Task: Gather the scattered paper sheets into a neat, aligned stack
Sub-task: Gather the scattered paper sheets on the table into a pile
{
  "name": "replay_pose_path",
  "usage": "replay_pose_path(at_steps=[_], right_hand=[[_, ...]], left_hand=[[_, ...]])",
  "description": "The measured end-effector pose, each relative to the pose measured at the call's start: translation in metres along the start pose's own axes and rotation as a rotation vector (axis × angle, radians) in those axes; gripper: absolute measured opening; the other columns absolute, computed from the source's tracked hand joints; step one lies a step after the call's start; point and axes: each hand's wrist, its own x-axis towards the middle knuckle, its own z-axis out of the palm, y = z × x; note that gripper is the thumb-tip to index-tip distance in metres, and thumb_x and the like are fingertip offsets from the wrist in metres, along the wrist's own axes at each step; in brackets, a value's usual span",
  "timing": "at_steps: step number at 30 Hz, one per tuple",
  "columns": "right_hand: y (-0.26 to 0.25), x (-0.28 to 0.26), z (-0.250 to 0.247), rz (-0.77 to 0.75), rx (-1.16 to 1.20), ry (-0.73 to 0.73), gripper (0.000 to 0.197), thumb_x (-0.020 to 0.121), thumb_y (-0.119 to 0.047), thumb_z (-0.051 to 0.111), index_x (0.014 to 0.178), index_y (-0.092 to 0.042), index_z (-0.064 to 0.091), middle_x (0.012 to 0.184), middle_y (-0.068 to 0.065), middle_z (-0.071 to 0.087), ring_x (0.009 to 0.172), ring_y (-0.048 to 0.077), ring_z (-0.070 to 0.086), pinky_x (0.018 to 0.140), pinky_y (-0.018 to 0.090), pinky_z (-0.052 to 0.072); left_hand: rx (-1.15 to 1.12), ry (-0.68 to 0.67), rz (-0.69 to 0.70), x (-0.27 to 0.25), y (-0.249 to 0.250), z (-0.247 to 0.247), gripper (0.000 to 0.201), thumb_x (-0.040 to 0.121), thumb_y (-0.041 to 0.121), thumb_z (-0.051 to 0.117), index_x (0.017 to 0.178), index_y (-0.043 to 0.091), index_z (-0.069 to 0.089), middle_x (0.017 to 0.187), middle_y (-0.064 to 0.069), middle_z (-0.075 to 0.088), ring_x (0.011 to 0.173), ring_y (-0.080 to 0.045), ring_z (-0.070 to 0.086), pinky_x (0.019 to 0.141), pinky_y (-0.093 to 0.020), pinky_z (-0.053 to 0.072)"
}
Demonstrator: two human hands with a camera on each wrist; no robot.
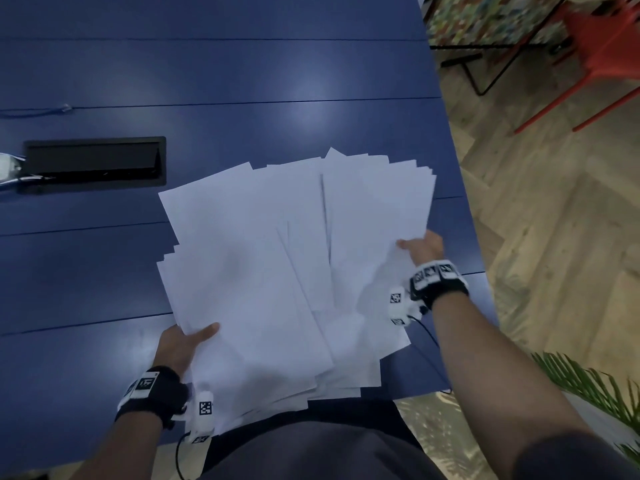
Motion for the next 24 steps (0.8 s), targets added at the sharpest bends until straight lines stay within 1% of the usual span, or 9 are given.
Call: replay_pose_path(at_steps=[2, 5, 7, 9, 11, 14, 18, 22, 24], right_hand=[[-0.016, 0.016, 0.027, 0.061, -0.208, 0.065, 0.038, 0.082, -0.012, 0.076, 0.118, -0.001, 0.068, 0.128, 0.017, 0.065, 0.115, 0.030, 0.063, 0.101, 0.042, 0.051], [-0.040, 0.018, 0.060, 0.088, -0.565, 0.187, 0.046, 0.088, -0.026, 0.066, 0.130, -0.010, 0.055, 0.149, 0.011, 0.040, 0.138, 0.029, 0.035, 0.107, 0.043, 0.036], [-0.052, 0.018, 0.076, 0.096, -0.572, 0.200, 0.054, 0.083, -0.025, 0.070, 0.131, -0.013, 0.047, 0.145, 0.010, 0.035, 0.134, 0.028, 0.037, 0.102, 0.041, 0.039], [-0.057, 0.018, 0.087, 0.114, -0.524, 0.188, 0.065, 0.079, -0.023, 0.075, 0.132, -0.012, 0.040, 0.144, 0.010, 0.033, 0.129, 0.029, 0.044, 0.101, 0.043, 0.041], [-0.058, 0.018, 0.090, 0.116, -0.529, 0.203, 0.071, 0.077, -0.024, 0.077, 0.133, -0.013, 0.036, 0.141, 0.008, 0.042, 0.128, 0.029, 0.047, 0.103, 0.046, 0.036], [-0.061, 0.020, 0.088, 0.114, -0.550, 0.192, 0.054, 0.077, -0.025, 0.073, 0.121, -0.015, 0.044, 0.123, 0.005, 0.061, 0.124, 0.028, 0.050, 0.102, 0.045, 0.028], [-0.061, 0.034, 0.084, 0.103, -0.429, 0.063, 0.030, 0.064, -0.020, 0.078, 0.082, -0.012, 0.054, 0.112, 0.008, 0.070, 0.103, 0.031, 0.066, 0.100, 0.046, 0.048], [-0.070, 0.020, 0.076, 0.057, -0.378, 0.030, 0.052, 0.078, -0.013, 0.078, 0.125, -0.006, 0.057, 0.133, 0.012, 0.059, 0.118, 0.033, 0.062, 0.090, 0.038, 0.053], [-0.071, 0.016, 0.072, 0.012, -0.389, 0.010, 0.056, 0.083, -0.009, 0.074, 0.134, -0.005, 0.053, 0.136, 0.011, 0.057, 0.121, 0.032, 0.061, 0.083, 0.035, 0.048]], left_hand=[[-0.008, 0.011, -0.015, 0.002, -0.003, 0.000, 0.042, 0.077, 0.021, 0.095, 0.111, 0.003, 0.077, 0.103, -0.013, 0.081, 0.097, -0.037, 0.076, 0.086, -0.042, 0.059], [-0.012, 0.015, -0.002, 0.005, -0.004, 0.002, 0.042, 0.075, 0.022, 0.096, 0.108, 0.005, 0.077, 0.102, -0.013, 0.082, 0.097, -0.040, 0.077, 0.089, -0.048, 0.061], [-0.018, 0.021, 0.013, 0.001, 0.000, 0.004, 0.032, 0.080, 0.016, 0.093, 0.105, 0.007, 0.076, 0.100, -0.012, 0.080, 0.094, -0.037, 0.075, 0.081, -0.040, 0.059], [-0.030, 0.022, 0.010, 0.000, 0.001, 0.005, 0.030, 0.080, 0.014, 0.092, 0.104, 0.007, 0.076, 0.101, -0.014, 0.080, 0.094, -0.037, 0.076, 0.086, -0.043, 0.060], [-0.029, 0.022, 0.007, -0.001, 0.002, 0.006, 0.032, 0.079, 0.015, 0.093, 0.104, 0.005, 0.076, 0.102, -0.016, 0.081, 0.094, -0.038, 0.076, 0.092, -0.047, 0.059], [-0.015, 0.035, -0.004, -0.001, 0.002, 0.004, 0.033, 0.078, 0.016, 0.094, 0.104, 0.003, 0.077, 0.099, -0.017, 0.081, 0.093, -0.038, 0.077, 0.089, -0.045, 0.059], [0.002, 0.037, 0.011, -0.003, 0.006, 0.005, 0.032, 0.079, 0.016, 0.093, 0.103, 0.003, 0.077, 0.099, -0.016, 0.081, 0.093, -0.036, 0.077, 0.088, -0.042, 0.057], [0.010, 0.039, 0.010, -0.005, 0.008, 0.006, 0.032, 0.081, 0.014, 0.092, 0.104, 0.000, 0.077, 0.098, -0.017, 0.080, 0.092, -0.035, 0.076, 0.085, -0.038, 0.055], [0.008, 0.043, 0.011, -0.004, 0.009, 0.006, 0.033, 0.080, 0.013, 0.092, 0.105, -0.002, 0.076, 0.098, -0.017, 0.080, 0.090, -0.033, 0.075, 0.081, -0.036, 0.054]])
